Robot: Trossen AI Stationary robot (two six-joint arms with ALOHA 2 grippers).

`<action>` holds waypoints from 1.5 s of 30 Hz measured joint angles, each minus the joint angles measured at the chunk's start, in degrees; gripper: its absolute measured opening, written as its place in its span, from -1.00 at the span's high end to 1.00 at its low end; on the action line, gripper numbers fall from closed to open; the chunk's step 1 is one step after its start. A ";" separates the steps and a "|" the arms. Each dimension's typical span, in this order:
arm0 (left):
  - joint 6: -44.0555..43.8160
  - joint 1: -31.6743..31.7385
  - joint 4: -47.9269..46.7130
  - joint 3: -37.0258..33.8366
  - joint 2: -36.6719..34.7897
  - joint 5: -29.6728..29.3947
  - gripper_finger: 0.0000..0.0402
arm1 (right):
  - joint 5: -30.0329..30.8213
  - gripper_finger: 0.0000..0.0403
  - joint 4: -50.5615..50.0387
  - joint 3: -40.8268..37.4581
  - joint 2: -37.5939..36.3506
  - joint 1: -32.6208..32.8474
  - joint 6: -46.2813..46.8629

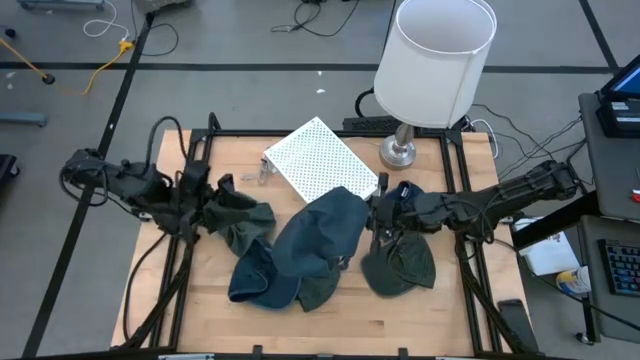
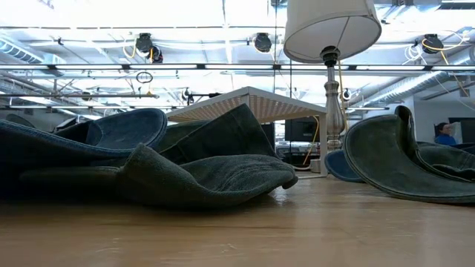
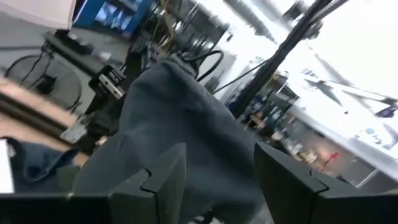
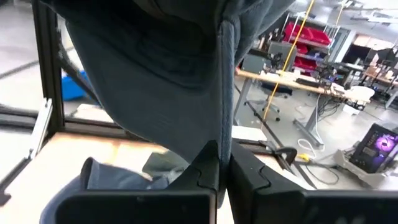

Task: Pick & Place hat
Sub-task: Put the bottom right blue cap on the shelf

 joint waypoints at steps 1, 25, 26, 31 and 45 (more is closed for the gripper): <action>-1.00 0.29 -2.25 2.23 1.52 -0.01 0.03 | -0.21 0.98 -0.74 0.00 0.01 0.10 -0.01; -15.82 9.89 -20.67 22.48 20.60 19.51 0.33 | -2.89 0.98 -6.92 0.00 -0.74 2.80 -0.44; -15.88 10.14 -21.15 22.48 20.60 19.51 0.31 | -2.85 0.98 -7.57 0.00 -0.74 2.78 -0.44; -15.85 10.63 -21.98 22.48 20.58 20.99 0.23 | -2.77 0.98 -9.08 0.00 -0.74 2.62 1.08; -15.44 10.42 -24.14 22.53 22.93 23.72 0.21 | -1.25 0.98 -9.40 0.00 -0.74 2.36 1.27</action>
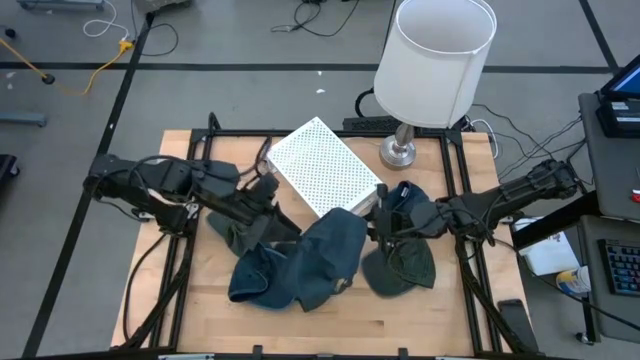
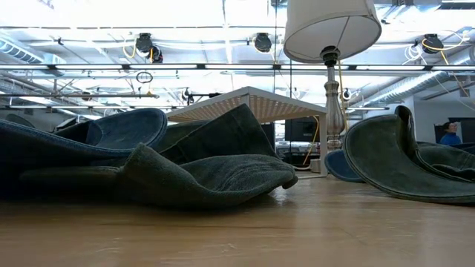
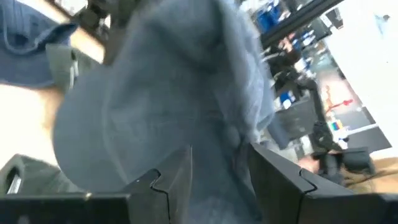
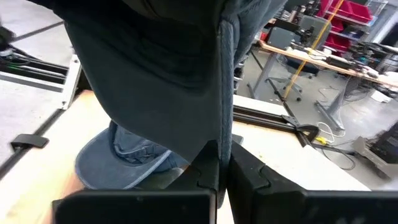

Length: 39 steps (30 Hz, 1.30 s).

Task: Pick & Place hat
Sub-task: Put the bottom right blue cap on the shelf

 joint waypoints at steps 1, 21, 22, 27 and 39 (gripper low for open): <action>0.00 -0.04 -0.03 -0.09 0.16 0.68 0.21 | 0.17 0.98 -0.26 0.00 0.00 -0.15 0.02; -1.64 2.14 0.51 -0.07 2.09 1.10 0.21 | -0.16 0.98 -1.19 0.00 -0.02 -1.29 5.62; -1.28 2.29 0.53 -0.07 2.09 0.88 0.21 | -0.19 0.98 -1.20 0.00 -0.02 -1.29 5.62; 1.62 2.99 -0.41 -0.07 2.09 2.42 0.21 | -3.05 0.98 -1.40 0.00 -0.02 -1.29 6.47; 4.11 3.07 -0.27 -0.07 2.07 5.58 0.21 | 0.01 0.98 -0.91 0.00 -0.02 -1.31 6.48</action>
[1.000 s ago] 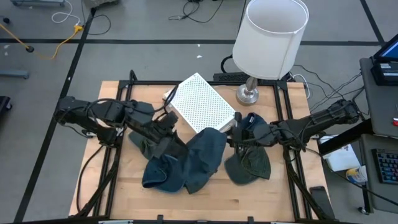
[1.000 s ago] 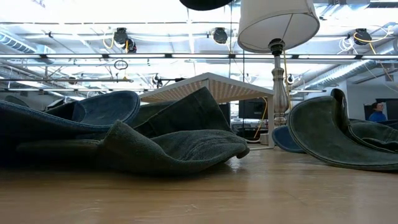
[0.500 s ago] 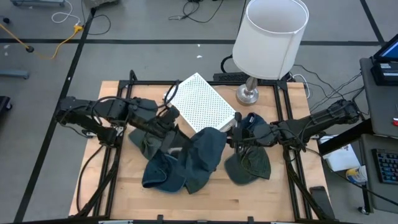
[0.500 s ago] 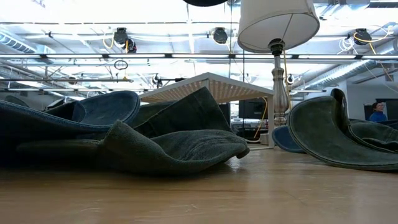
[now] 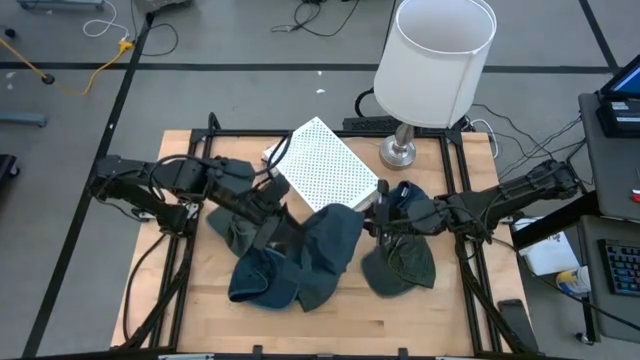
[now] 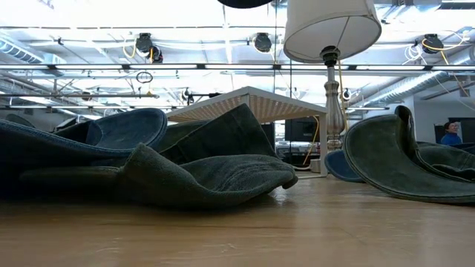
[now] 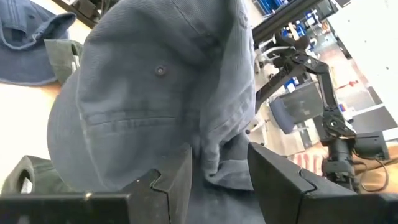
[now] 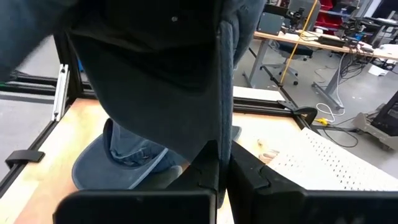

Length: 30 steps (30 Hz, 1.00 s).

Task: Pick & Place hat
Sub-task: Put the bottom right blue cap on the shelf

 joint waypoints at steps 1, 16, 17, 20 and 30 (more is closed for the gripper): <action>0.04 0.02 0.00 0.00 0.00 -0.09 0.21 | 0.00 0.98 0.02 0.00 0.00 0.02 0.01; 1.77 0.02 -0.02 0.00 0.00 -0.40 0.21 | 0.00 0.98 3.15 0.00 0.00 -0.09 0.08; 1.29 0.02 0.00 0.00 0.00 -0.42 0.22 | 0.00 0.98 3.15 0.00 0.00 -0.09 -0.06; -1.22 0.32 0.02 0.00 0.00 -0.42 0.32 | -0.02 0.98 3.17 0.00 0.00 -0.09 -0.08; -4.17 2.25 0.00 0.00 0.00 1.22 0.94 | -0.02 0.98 2.73 0.00 0.00 -0.09 0.40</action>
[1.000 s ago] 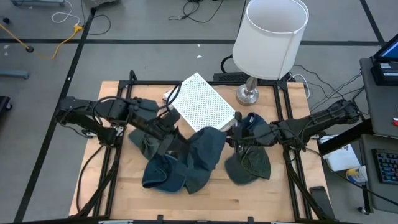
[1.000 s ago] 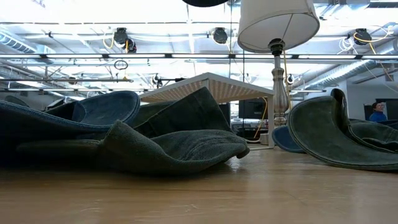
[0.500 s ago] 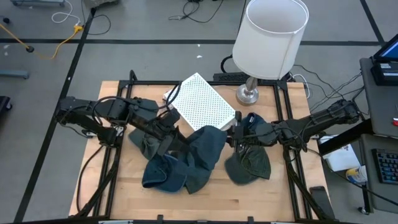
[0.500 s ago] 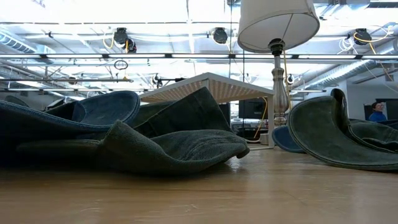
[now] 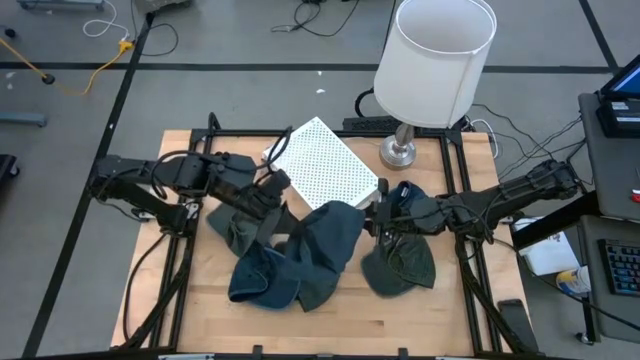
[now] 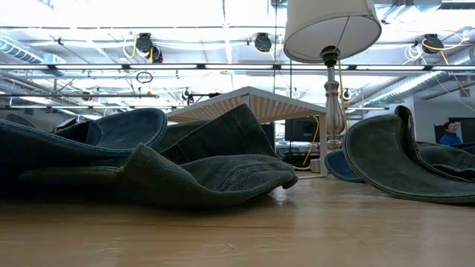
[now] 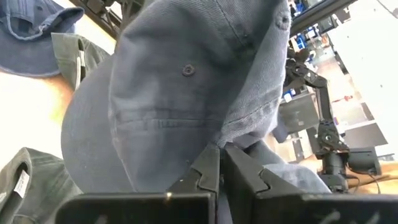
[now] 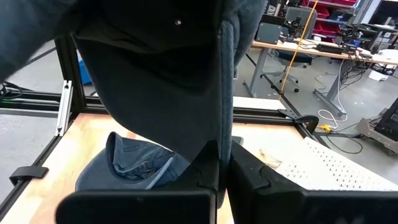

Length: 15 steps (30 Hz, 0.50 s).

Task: Pick & Place hat
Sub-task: Put the bottom right blue cap on the shelf

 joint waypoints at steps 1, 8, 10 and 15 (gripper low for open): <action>-0.14 0.30 0.00 0.00 0.00 0.16 0.96 | 0.00 0.98 0.00 0.00 0.00 0.00 0.00; 1.54 2.77 0.15 0.04 -1.16 2.26 0.98 | -0.31 0.87 -0.40 0.00 0.00 1.12 5.86; 2.66 3.47 -0.34 0.02 -1.72 3.69 0.99 | -2.01 0.77 -1.43 0.00 -0.04 1.30 9.47; 5.80 5.62 -2.39 0.01 -3.20 4.76 0.99 | -11.69 0.43 -7.47 0.02 -0.24 1.27 19.39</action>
